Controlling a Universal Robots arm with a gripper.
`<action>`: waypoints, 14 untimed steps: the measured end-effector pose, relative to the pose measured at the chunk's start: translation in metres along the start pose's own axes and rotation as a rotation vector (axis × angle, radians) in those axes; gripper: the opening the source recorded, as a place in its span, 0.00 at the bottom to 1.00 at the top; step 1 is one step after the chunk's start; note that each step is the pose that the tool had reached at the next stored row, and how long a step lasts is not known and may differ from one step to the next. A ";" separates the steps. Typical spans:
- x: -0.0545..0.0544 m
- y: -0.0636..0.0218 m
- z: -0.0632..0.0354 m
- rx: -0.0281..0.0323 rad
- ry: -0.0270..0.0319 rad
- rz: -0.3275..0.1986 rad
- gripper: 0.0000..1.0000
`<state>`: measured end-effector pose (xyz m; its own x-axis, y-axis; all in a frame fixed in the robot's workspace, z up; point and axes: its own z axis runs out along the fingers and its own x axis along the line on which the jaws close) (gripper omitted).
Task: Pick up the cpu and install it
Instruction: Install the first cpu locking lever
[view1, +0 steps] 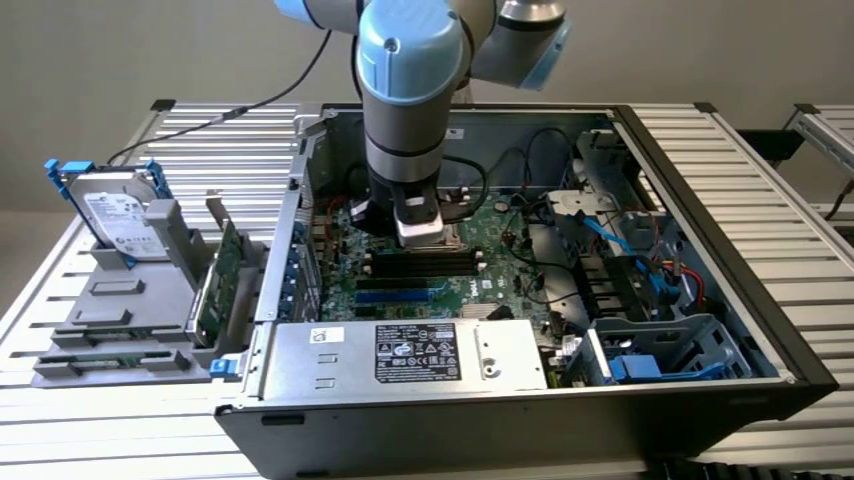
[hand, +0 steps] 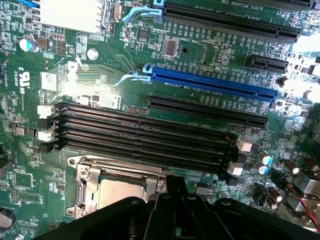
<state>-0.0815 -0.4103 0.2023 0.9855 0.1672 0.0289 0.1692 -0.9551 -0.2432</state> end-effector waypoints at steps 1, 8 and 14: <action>0.000 0.0000 0.0002 -0.0010 -0.0003 0.000 0.11; 0.000 -0.0014 0.0021 -0.0163 -0.0044 0.001 0.11; 0.001 -0.0056 0.0031 -0.0409 -0.0103 0.001 0.11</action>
<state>-0.0819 -0.4041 0.2006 0.9856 0.1682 0.0186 0.1684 -0.9645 -0.2034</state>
